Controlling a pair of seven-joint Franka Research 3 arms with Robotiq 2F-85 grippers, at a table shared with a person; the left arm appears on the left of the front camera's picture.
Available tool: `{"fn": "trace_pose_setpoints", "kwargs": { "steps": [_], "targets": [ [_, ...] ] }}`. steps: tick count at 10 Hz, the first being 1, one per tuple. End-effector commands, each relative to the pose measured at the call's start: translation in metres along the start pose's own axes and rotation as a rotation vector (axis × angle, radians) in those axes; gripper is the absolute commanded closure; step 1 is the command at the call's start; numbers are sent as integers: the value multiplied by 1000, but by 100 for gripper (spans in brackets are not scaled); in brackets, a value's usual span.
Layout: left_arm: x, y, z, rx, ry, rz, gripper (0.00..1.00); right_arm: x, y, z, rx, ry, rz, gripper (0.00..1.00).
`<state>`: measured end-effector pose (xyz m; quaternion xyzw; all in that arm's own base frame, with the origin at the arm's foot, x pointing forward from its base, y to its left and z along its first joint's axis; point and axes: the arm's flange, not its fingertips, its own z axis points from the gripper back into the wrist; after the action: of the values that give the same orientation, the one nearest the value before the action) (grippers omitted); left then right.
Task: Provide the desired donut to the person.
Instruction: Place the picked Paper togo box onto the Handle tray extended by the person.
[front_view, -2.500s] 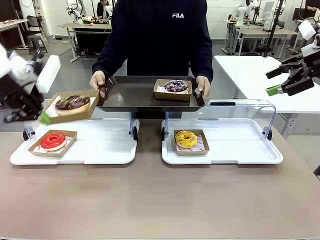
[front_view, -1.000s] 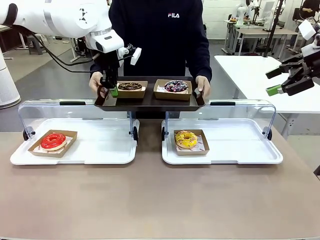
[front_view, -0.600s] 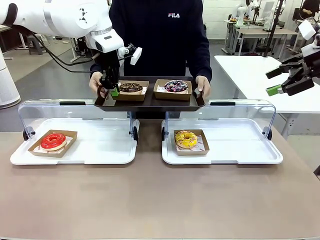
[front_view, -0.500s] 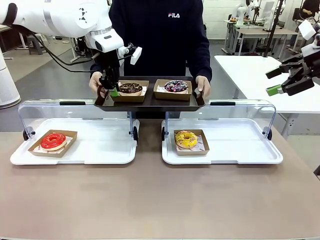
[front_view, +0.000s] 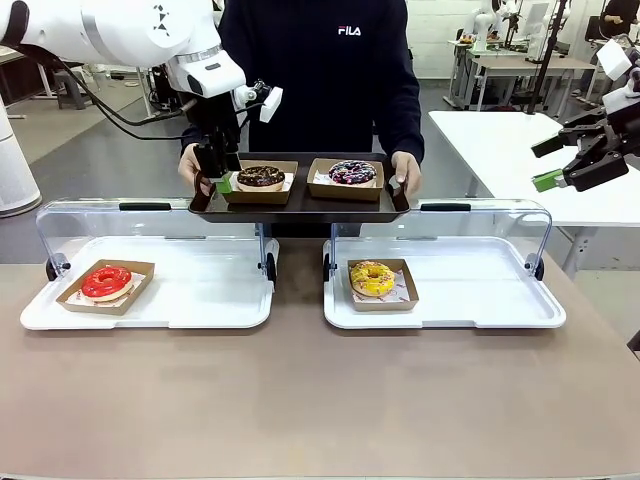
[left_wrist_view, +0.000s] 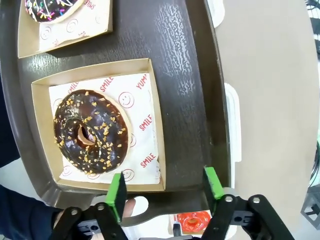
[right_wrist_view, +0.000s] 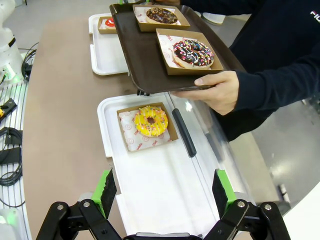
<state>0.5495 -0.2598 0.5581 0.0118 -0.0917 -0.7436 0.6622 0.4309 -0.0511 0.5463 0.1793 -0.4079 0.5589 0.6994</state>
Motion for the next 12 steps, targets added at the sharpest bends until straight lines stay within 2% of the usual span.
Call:
{"fn": "trace_pose_setpoints", "kwargs": {
  "steps": [1,6,7,8,12],
  "targets": [
    [-2,-2,10,-35,-17,22,0,-2,0,-1,6,-5,8,0],
    [0,-10,16,-86,2,8,0,-2,0,-1,6,-5,8,0],
    [-4,-15,14,-156,-23,37,0,-2,0,-1,6,-5,8,0],
    [1,-11,11,-72,10,1,0,-2,0,-1,6,-5,8,0],
    [1,-11,11,-72,10,1,0,-2,0,-1,6,-5,8,0]
  ]
}}
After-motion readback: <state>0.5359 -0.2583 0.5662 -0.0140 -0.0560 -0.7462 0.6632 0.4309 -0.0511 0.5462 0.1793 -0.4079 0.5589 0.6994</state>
